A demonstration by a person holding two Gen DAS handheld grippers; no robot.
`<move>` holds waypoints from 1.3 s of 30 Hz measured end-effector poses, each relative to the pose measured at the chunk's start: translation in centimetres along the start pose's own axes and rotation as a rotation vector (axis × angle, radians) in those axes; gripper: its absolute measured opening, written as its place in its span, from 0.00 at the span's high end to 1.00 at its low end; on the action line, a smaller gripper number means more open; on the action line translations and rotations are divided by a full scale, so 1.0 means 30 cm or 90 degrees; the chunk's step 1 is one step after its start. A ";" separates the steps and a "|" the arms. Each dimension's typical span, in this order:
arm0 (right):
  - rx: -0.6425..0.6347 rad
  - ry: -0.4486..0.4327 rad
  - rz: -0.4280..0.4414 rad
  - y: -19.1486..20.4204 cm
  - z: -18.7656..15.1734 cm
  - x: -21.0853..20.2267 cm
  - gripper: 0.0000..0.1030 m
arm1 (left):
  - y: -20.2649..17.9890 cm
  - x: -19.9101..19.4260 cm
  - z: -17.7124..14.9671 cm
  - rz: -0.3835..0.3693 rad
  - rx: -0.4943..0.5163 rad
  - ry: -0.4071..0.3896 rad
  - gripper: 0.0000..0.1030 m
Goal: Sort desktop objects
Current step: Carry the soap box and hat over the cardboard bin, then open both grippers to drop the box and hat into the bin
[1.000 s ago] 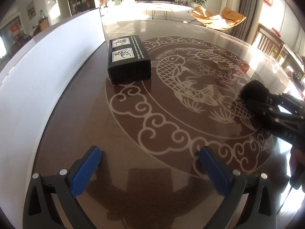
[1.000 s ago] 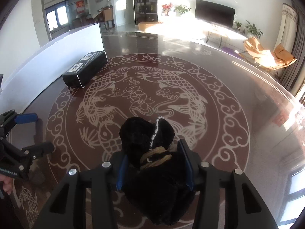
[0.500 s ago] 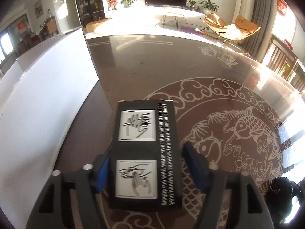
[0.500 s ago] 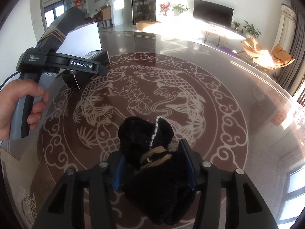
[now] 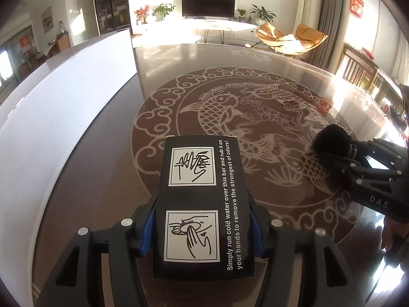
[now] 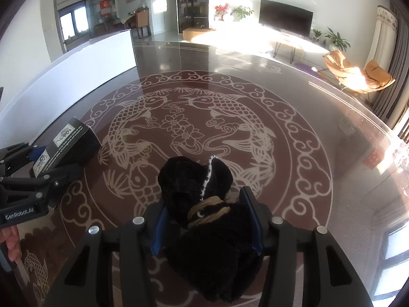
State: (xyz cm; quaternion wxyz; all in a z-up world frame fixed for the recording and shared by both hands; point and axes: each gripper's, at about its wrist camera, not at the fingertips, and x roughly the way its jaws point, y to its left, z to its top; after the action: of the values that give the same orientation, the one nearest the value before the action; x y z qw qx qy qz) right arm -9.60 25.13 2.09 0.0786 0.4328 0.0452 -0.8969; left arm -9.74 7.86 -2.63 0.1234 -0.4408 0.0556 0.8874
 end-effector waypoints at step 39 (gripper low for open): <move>-0.191 -0.010 0.316 1.192 0.686 -0.085 0.55 | 1.073 -0.510 0.002 0.134 -0.288 -0.036 0.44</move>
State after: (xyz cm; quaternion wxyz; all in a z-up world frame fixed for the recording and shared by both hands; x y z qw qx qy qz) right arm -17.43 -12.85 16.42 0.3589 0.4071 0.0695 -0.8370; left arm -9.54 -25.73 9.25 -0.0695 -0.4238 -0.1023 0.8973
